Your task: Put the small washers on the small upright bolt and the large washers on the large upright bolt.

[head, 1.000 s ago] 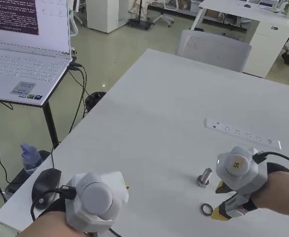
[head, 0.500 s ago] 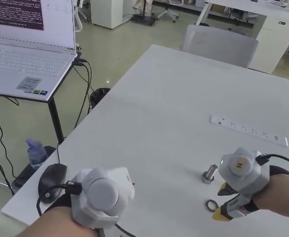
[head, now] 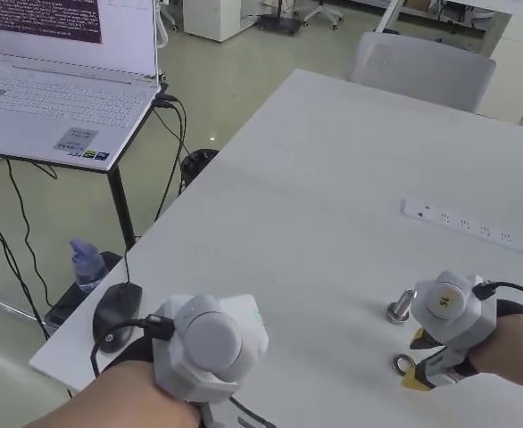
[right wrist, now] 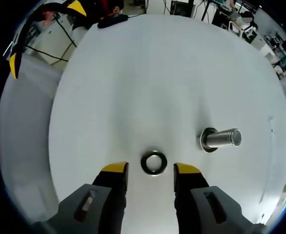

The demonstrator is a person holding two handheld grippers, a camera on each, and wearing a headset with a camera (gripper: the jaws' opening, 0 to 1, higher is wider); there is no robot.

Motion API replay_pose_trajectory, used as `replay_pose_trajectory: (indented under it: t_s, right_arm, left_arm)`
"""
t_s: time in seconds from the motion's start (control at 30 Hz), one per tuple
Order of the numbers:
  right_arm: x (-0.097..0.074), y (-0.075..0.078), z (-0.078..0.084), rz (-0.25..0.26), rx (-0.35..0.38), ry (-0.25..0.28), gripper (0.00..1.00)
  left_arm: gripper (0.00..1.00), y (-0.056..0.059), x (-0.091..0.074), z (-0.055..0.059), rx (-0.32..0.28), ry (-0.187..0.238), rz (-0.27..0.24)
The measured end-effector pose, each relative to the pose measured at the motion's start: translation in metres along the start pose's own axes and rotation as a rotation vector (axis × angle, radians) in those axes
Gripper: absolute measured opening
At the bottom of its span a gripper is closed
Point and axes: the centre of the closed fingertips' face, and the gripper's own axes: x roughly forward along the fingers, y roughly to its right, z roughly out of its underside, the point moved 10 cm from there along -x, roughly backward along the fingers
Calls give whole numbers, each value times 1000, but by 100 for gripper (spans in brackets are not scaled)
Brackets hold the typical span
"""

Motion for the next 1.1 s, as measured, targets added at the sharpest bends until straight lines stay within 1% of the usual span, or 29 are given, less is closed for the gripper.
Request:
replay_pose_trajectory:
  t_s: [0.2,0.33,0.4,0.43,0.5,0.6,0.73,1.03,1.1]
  right_arm:
    - [2,4,0,2,-9,0,38]
    - [5,6,1,5,-28,-14,38]
    - [6,7,3,1,-24,-17,38]
    - [6,7,2,-7,-13,-8,37]
    - [5,8,3,-1,-19,-3,37]
    - [6,6,3,-5,-20,-4,36]
    - [6,4,1,-10,-49,-8,33]
    - [7,5,-1,-15,-62,-28,33]
    - [7,3,-2,-15,-74,-31,31]
  left_arm:
    - [90,1,-2,2,-6,-4,1]
    - [89,0,-4,5,-9,-14,-3]
    - [89,0,-4,6,-13,-14,-3]
    - [89,0,-5,6,-14,-14,-4]
    - [88,0,-5,7,-16,-17,-4]
    - [87,0,-5,9,-16,-25,-2]
    - [86,1,-4,9,-13,-31,1]
    - [84,2,-3,10,-12,-40,7]
    - [84,2,-3,10,-15,-37,6]
